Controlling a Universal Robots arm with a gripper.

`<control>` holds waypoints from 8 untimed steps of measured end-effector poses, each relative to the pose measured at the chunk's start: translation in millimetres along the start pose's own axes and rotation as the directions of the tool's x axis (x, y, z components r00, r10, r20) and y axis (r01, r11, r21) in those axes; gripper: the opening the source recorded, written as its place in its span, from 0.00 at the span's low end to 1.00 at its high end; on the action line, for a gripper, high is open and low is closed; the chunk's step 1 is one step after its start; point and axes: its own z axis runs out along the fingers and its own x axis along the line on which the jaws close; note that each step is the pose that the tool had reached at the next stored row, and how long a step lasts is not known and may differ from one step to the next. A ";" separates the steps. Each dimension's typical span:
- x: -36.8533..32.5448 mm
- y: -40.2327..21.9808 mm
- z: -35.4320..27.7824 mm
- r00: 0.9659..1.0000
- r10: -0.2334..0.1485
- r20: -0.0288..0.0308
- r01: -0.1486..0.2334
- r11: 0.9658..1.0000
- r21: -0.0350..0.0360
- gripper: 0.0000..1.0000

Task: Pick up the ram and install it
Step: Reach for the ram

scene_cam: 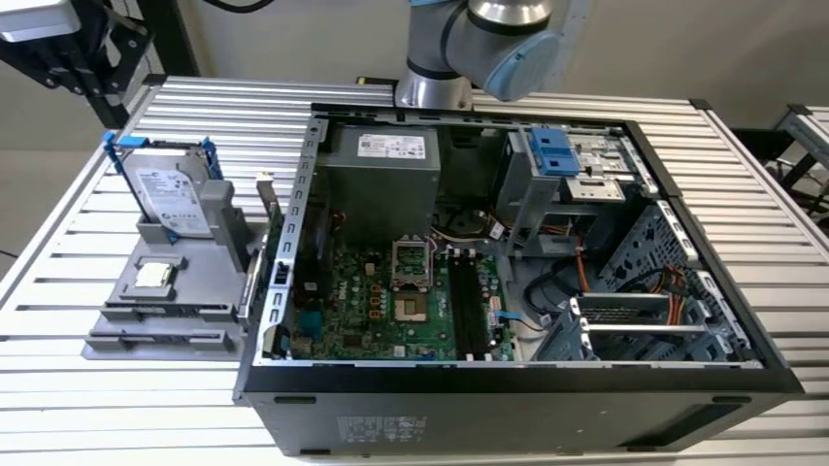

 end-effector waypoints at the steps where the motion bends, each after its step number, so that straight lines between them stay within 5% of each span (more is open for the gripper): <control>1: 0.4 0.0 0.0 1.000 0.000 0.000 0.000 1.000 0.000 0.00; 8: 0.5 -7.3 -0.2 1.000 0.000 0.000 0.000 1.000 0.000 0.00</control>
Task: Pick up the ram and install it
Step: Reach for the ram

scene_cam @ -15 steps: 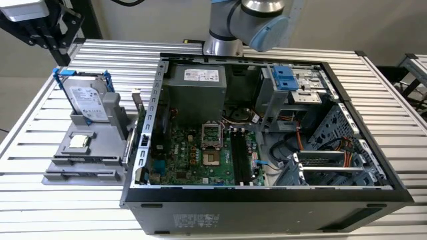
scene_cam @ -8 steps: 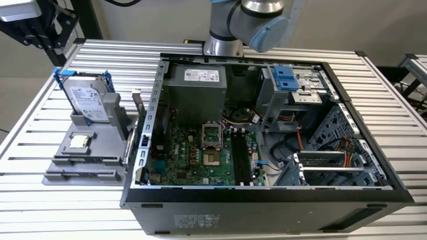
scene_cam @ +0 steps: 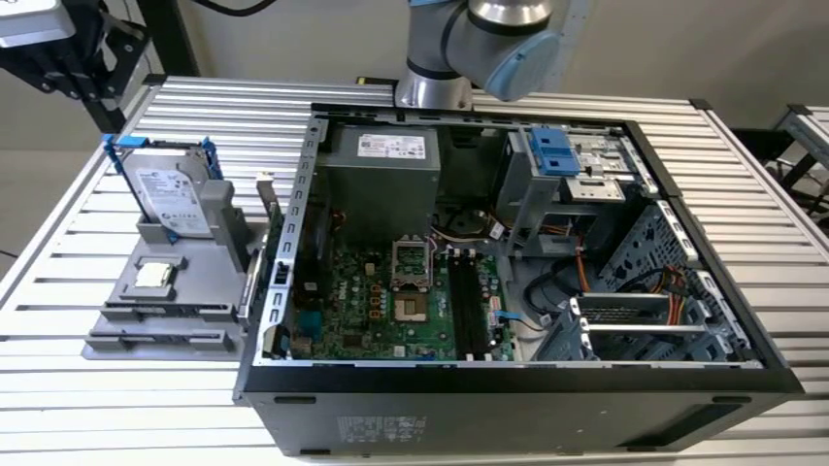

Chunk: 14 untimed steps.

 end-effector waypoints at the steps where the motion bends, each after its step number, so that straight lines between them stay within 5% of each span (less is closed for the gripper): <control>1: 0.0 -2.7 -0.1 1.000 0.000 0.000 0.000 1.000 0.000 0.00; 14: -0.1 -46.0 -1.2 1.000 0.007 -0.003 -0.007 1.000 0.000 0.00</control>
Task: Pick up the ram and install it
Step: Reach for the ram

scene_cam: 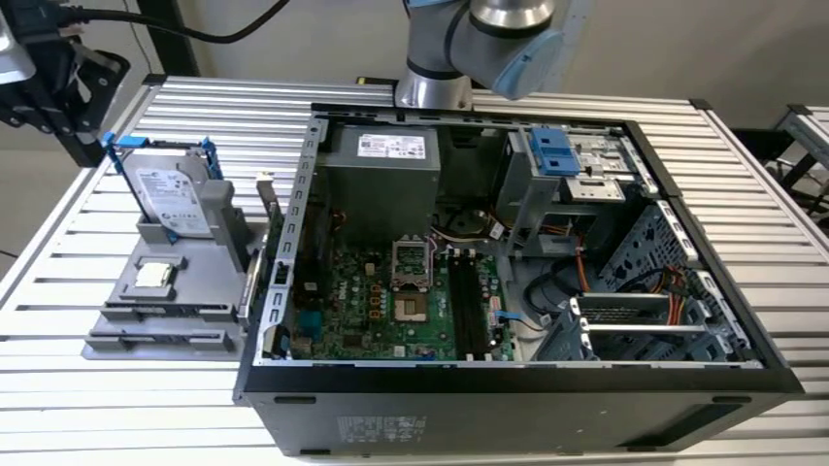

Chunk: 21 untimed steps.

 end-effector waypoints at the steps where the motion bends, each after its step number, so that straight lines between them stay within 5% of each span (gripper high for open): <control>1: 0.0 -3.0 -0.1 1.000 0.001 0.000 -0.001 1.000 0.000 0.00; 21: -5.4 -56.7 -1.2 1.000 0.007 -0.023 -0.007 1.000 0.000 0.00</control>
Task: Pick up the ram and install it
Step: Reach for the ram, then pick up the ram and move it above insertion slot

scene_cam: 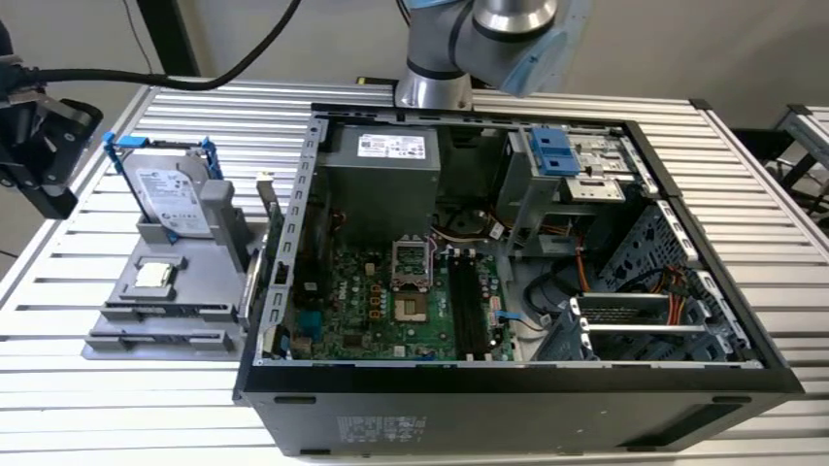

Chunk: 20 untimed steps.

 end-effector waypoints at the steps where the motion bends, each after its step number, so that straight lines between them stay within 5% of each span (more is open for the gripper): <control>1: -0.2 -1.9 0.0 1.000 0.000 0.000 0.000 1.000 0.000 0.00; 20: 0.0 -1.9 -0.1 1.000 -0.002 0.000 0.002 1.000 0.001 0.00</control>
